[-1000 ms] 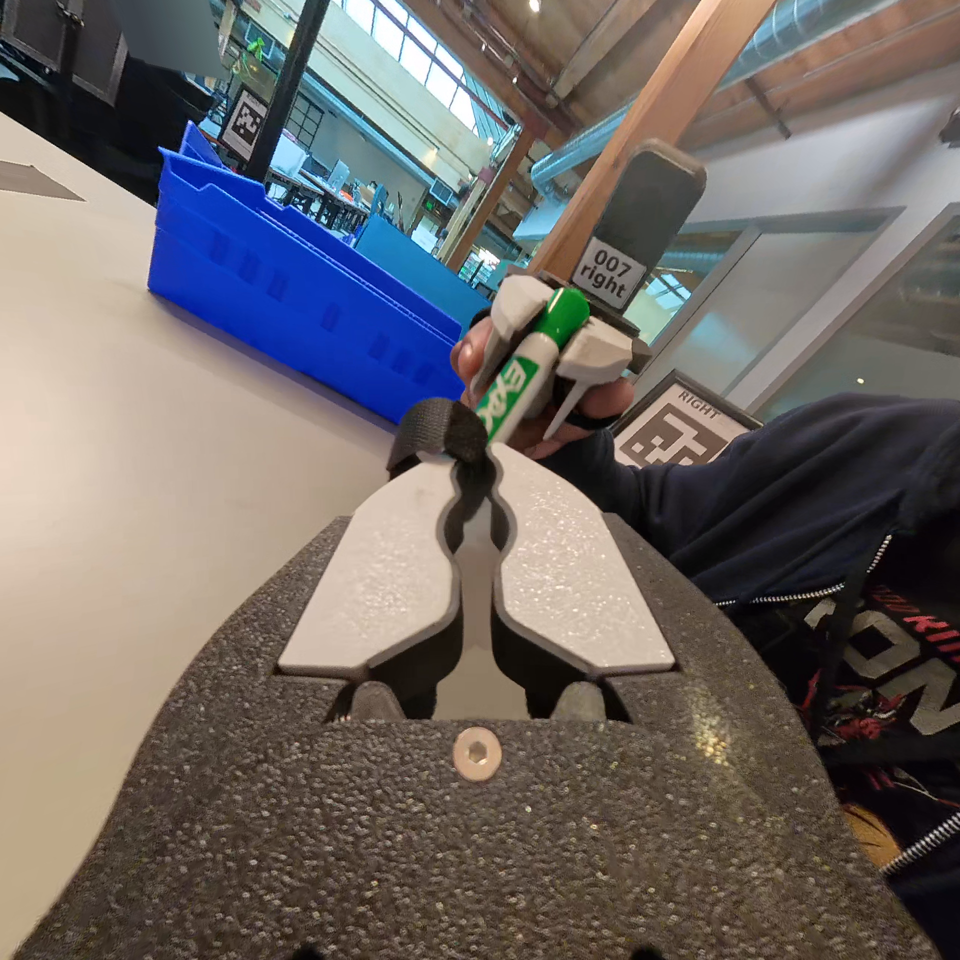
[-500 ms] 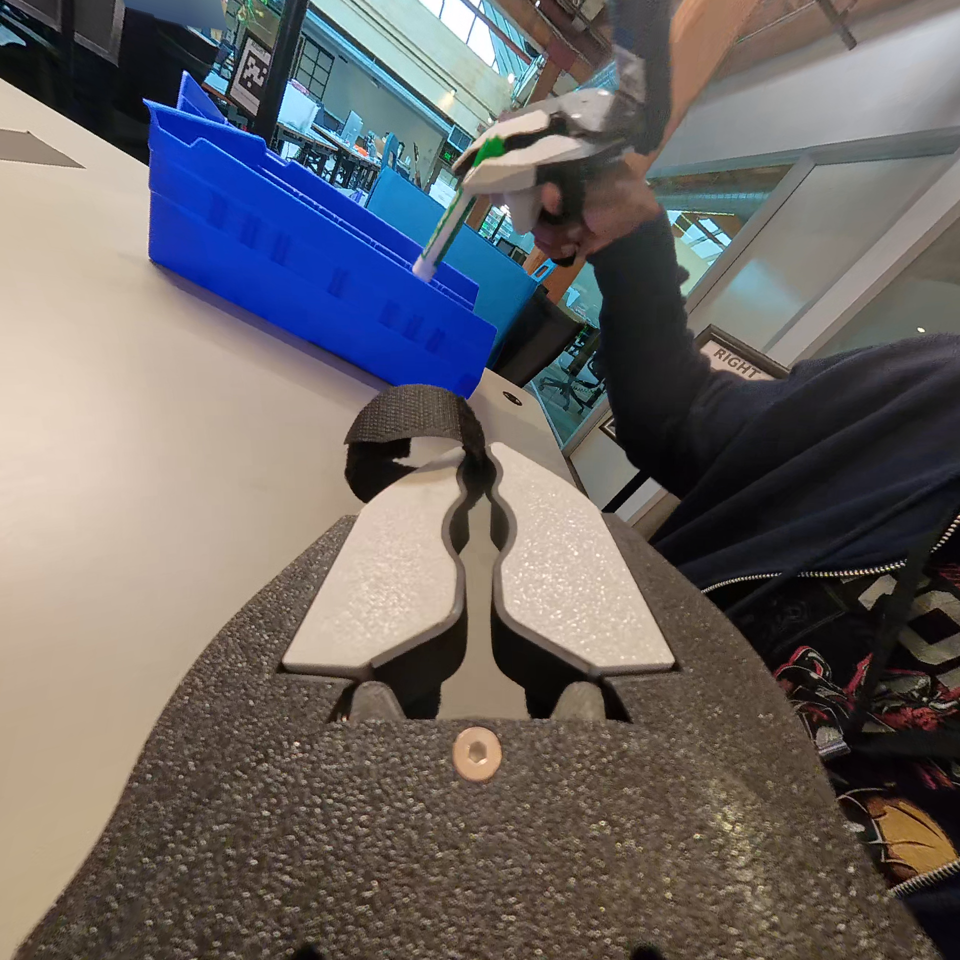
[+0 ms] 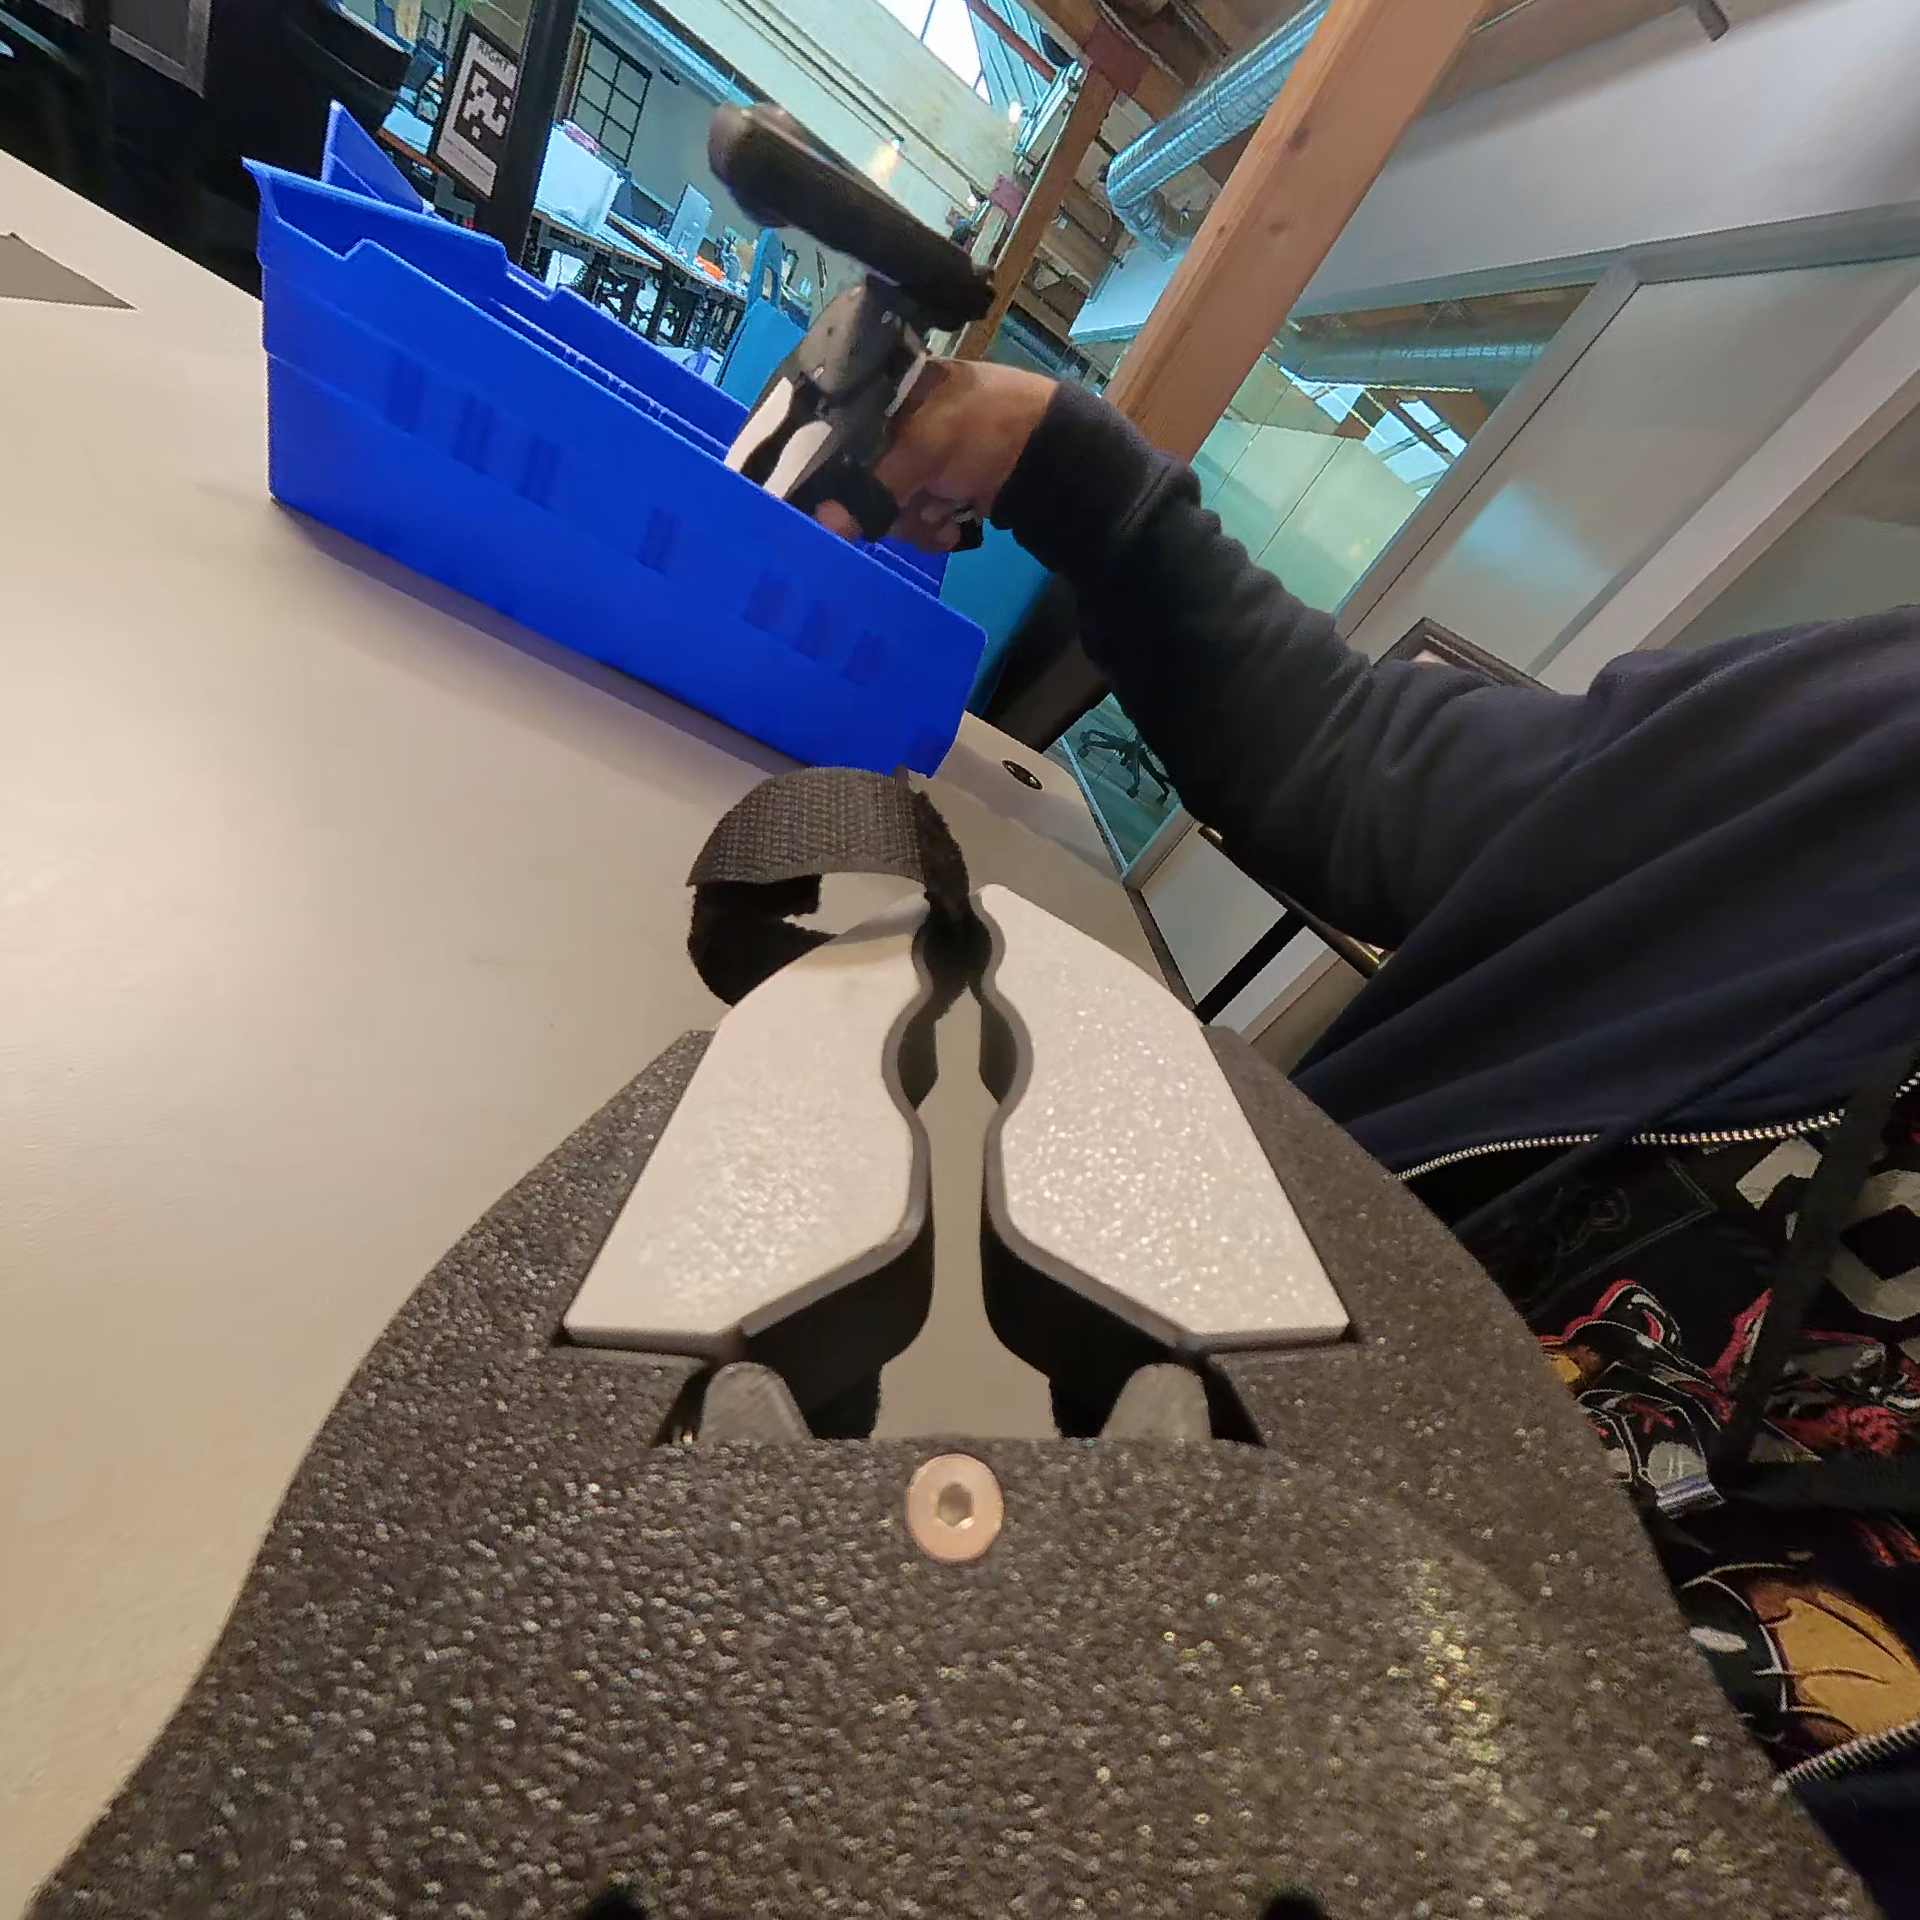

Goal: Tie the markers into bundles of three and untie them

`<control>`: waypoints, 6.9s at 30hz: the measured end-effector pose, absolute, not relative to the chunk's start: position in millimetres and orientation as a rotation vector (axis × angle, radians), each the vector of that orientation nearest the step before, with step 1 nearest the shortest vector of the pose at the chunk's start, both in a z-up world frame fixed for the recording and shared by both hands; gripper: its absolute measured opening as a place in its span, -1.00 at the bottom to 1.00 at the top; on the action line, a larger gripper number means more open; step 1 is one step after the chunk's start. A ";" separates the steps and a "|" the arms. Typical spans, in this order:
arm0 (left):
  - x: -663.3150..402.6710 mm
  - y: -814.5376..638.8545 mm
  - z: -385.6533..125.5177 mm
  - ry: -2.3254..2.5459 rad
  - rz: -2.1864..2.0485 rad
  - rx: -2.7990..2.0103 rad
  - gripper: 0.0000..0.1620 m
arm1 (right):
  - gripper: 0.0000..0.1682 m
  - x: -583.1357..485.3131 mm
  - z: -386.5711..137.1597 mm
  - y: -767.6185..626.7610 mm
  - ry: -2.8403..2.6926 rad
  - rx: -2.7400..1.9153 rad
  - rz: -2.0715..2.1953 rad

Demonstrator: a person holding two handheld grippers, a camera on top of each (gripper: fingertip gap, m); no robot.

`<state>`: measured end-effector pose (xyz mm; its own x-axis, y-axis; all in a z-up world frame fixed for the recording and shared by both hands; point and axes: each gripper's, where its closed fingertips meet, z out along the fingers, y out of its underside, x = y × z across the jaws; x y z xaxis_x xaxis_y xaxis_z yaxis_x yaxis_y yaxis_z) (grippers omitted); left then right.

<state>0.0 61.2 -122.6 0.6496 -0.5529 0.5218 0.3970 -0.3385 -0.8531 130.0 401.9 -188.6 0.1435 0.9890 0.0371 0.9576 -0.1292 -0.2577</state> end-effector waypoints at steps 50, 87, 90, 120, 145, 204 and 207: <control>-35.5 51.7 -122.2 0.002 -1.085 -1.687 -0.74 | -0.98 -36.4 -147.7 45.2 -2.110 -0.418 1.044; -20.6 34.8 -64.9 0.486 0.057 -1.145 -0.96 | -0.77 -32.2 -79.2 32.2 -1.512 -1.007 2.010; -17.8 34.3 -65.0 0.513 0.098 -1.138 -0.96 | -0.76 -30.4 -80.2 31.9 -1.512 -1.042 2.120; -21.8 49.2 -64.0 -0.003 -1.040 -1.116 -0.95 | -0.75 -31.5 -76.4 45.1 -1.377 -1.128 2.373; -55.2 64.5 -77.3 -0.415 -0.875 -1.002 -0.96 | -0.83 -47.6 -86.1 63.4 -1.354 -1.059 1.537; -73.5 37.1 -58.4 -0.421 -0.976 -0.767 -0.98 | -1.00 -46.7 -86.5 94.8 -1.190 -1.214 1.709; -92.7 28.9 -56.7 -0.425 -0.935 -0.778 -0.98 | -1.00 -53.8 -93.3 127.3 -1.103 -1.345 1.765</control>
